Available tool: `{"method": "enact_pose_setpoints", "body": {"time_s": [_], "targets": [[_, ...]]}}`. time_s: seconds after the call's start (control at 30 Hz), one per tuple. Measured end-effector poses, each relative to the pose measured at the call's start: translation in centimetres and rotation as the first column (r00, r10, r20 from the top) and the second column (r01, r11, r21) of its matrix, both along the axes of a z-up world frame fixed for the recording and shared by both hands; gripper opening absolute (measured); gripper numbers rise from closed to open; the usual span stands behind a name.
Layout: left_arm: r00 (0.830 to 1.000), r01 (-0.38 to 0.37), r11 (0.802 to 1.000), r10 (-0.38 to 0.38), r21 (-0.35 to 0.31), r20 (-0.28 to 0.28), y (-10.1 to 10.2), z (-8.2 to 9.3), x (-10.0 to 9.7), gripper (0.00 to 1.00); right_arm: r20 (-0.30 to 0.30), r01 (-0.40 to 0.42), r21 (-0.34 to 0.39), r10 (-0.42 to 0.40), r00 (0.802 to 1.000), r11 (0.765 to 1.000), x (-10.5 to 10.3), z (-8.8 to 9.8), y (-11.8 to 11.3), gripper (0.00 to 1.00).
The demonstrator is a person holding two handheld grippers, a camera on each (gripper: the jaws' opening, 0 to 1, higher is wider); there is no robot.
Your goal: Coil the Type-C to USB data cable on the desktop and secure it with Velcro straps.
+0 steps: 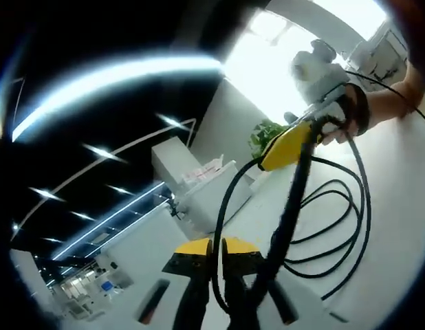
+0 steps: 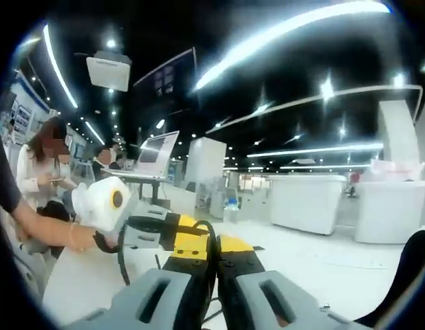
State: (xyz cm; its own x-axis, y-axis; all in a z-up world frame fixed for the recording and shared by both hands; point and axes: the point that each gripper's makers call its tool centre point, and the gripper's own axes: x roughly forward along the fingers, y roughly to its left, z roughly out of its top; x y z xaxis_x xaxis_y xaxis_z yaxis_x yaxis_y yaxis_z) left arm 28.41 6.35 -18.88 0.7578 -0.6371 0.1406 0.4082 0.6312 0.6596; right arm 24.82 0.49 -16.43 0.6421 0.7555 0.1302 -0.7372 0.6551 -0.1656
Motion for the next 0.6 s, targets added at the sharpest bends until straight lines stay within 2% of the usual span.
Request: {"method": "enact_pose_setpoints", "body": {"time_s": [0.2, 0.27, 0.33, 0.37, 0.4, 0.5, 0.6], "targets": [[1.000, -0.007, 1.000, 0.007, 0.012, -0.023, 0.0, -0.5, 0.3, 0.04, -0.028, -0.050, 0.052, 0.052, 0.998, 0.997, -0.4, 0.1, 0.3, 0.05], [0.999, -0.015, 1.000, 0.015, 0.013, -0.030, 0.2, -0.6, 0.4, 0.04, 0.024, -0.061, 0.044, 0.060, 0.998, 0.997, -0.8, 0.8, 0.3, 0.12], [0.999, -0.027, 1.000, 0.027, 0.012, -0.042, 0.4, -0.7, 0.7, 0.04, 0.083, -0.079, 0.008, 0.078, 0.994, 0.997, -1.6, 1.4, 0.5, 0.24], [0.998, -0.033, 0.999, 0.033, 0.006, -0.049, 0.5, -0.7, 0.8, 0.04, 0.123, -0.105, -0.016, 0.107, 0.987, 0.994, -2.4, 1.9, 0.9, 0.25], [0.998, -0.038, 0.999, 0.038, -0.001, -0.057, 0.7, -0.7, 0.9, 0.04, 0.132, -0.159, -0.034, 0.162, 0.978, 0.987, -3.5, 1.9, 1.5, 0.25], [0.996, -0.049, 0.999, 0.048, -0.012, -0.080, 1.0, -0.9, 1.1, 0.04, 0.123, -0.273, -0.035, 0.275, 0.953, 0.961, -5.9, 2.1, 2.7, 0.24], [0.994, -0.054, 0.998, 0.053, -0.012, -0.091, 1.1, -1.1, 1.2, 0.04, 0.097, -0.310, -0.051, 0.314, 0.945, 0.949, -6.7, 1.5, 3.5, 0.23]]}}
